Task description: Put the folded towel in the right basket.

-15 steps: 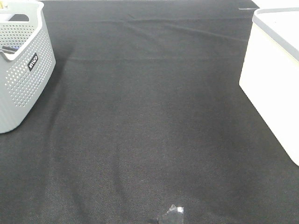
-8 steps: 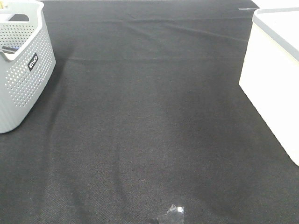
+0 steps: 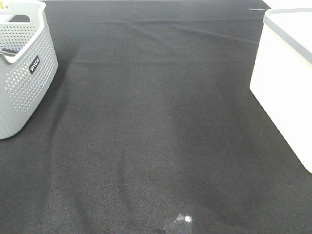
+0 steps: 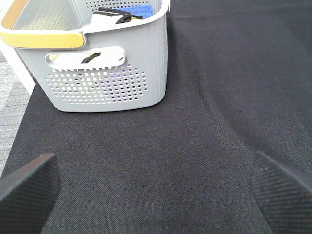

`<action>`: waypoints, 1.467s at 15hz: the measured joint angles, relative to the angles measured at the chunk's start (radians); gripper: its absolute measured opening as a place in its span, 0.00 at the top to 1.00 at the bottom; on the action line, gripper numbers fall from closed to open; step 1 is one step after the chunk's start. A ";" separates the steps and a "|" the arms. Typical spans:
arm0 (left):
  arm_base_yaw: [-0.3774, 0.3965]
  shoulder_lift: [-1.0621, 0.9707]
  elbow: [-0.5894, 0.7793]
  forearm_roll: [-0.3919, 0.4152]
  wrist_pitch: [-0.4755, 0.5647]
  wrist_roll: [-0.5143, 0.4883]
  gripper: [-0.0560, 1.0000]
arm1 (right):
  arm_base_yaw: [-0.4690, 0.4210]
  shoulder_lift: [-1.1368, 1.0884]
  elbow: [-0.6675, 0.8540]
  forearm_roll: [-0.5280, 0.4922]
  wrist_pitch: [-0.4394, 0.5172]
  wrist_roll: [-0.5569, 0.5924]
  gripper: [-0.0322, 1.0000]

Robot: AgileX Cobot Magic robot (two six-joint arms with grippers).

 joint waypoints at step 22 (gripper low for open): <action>0.000 0.000 0.000 0.001 0.000 0.000 0.01 | 0.000 -1.229 0.875 0.030 -0.113 -0.073 0.04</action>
